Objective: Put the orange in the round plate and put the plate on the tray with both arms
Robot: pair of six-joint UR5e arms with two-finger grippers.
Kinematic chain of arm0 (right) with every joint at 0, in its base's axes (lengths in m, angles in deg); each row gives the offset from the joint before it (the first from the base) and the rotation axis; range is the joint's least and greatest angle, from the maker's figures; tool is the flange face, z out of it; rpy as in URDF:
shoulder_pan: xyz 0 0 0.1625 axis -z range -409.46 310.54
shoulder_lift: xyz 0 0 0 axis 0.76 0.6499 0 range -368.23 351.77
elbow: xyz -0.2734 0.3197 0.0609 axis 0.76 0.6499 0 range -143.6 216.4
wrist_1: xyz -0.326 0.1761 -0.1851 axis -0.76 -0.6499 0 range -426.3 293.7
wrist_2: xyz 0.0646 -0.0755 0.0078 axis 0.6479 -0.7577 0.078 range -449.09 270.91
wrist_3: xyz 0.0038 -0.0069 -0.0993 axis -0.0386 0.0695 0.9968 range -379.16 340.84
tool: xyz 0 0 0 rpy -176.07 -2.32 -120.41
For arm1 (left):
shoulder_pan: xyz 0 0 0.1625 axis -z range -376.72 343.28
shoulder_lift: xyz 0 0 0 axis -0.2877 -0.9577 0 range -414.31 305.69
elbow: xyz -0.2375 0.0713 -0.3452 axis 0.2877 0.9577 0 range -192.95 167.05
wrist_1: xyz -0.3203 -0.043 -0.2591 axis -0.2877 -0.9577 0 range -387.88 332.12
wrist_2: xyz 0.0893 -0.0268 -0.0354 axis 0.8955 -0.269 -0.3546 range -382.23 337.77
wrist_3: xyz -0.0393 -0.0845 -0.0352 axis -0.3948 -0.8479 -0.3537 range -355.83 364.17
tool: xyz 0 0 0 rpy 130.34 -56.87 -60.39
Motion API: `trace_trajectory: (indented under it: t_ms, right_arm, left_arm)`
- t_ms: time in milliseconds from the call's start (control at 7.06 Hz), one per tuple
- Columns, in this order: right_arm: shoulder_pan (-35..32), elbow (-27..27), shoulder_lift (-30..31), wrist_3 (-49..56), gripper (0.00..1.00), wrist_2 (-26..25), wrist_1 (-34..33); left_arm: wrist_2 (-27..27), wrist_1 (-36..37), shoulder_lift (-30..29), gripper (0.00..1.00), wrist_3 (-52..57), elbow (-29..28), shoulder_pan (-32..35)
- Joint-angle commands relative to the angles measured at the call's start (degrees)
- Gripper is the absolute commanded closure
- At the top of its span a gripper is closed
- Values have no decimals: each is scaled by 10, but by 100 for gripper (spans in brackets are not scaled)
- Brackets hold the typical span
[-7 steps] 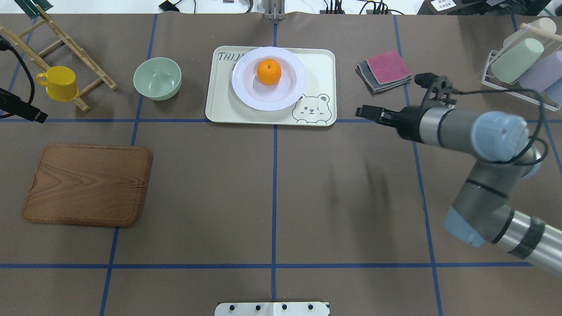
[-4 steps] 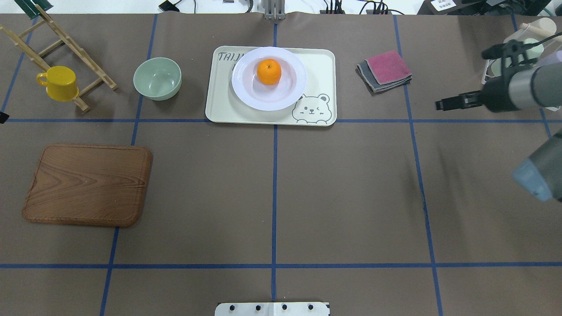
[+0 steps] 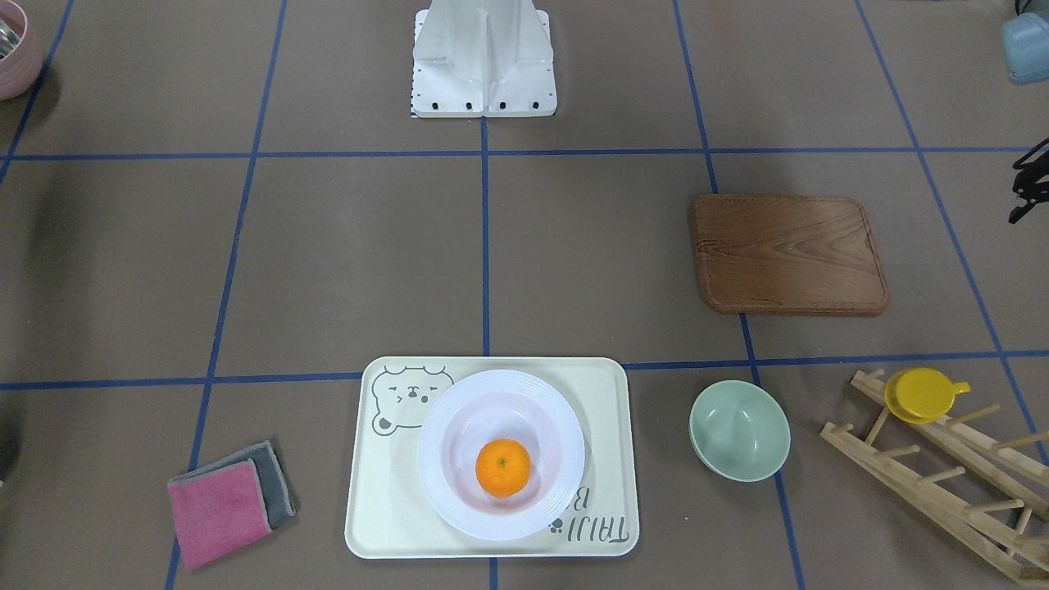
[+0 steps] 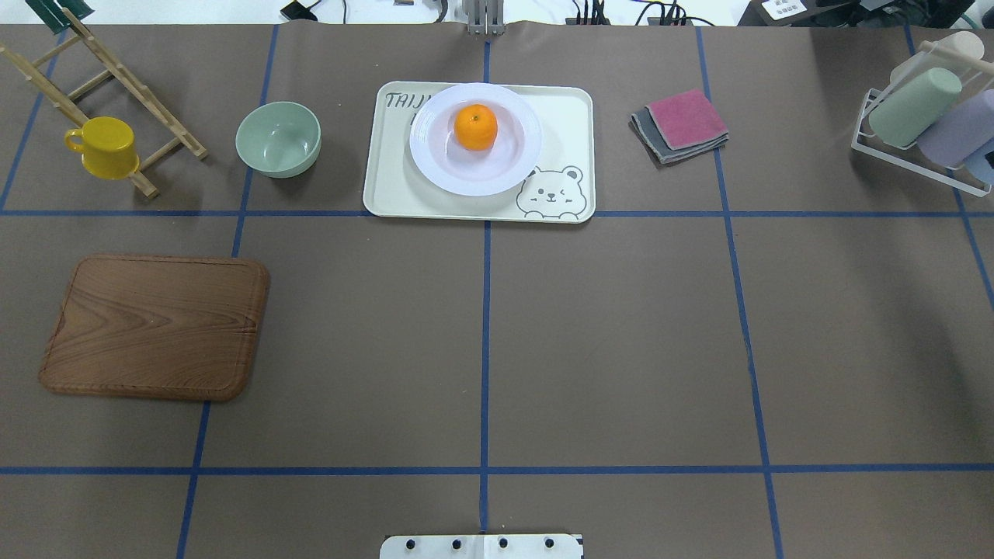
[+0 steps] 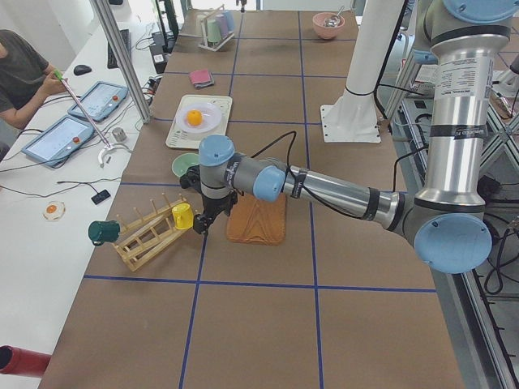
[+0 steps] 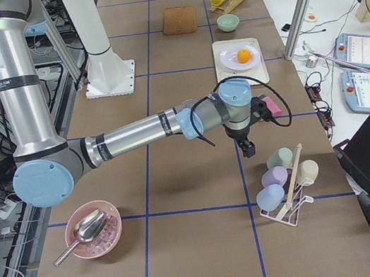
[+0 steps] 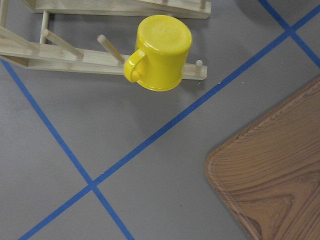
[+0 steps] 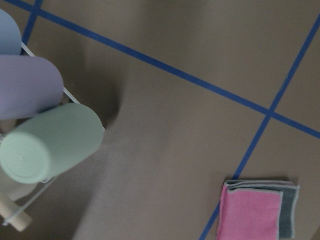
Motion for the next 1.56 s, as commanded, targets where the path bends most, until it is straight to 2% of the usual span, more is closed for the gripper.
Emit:
trace_trajectory:
  t_ms: [0, 142, 283, 425, 709, 1417]
  right_arm:
    - [-28, 3, -35, 151, 0, -27, -158]
    - [-48, -2, -48, 204, 0, -27, -219]
    - [-55, -9, -51, 227, 0, -20, -228]
    - [-36, -7, -53, 222, 0, -17, -226]
    - [-35, -5, -51, 221, 0, 23, -222]
    - [-23, -1, -53, 206, 0, 20, -220]
  left_arm:
    - [-42, -1, -1, 0, 4, -27, 13]
    - [-42, -2, 2, 0, 4, -32, 13]
    - [-42, -1, -5, 0, 4, -29, 13]
    - [-40, -1, -15, 0, 0, -27, 14]
    - [-40, 1, -21, 0, -3, -28, 14]
    - [-45, 21, -35, 0, -3, -21, 15]
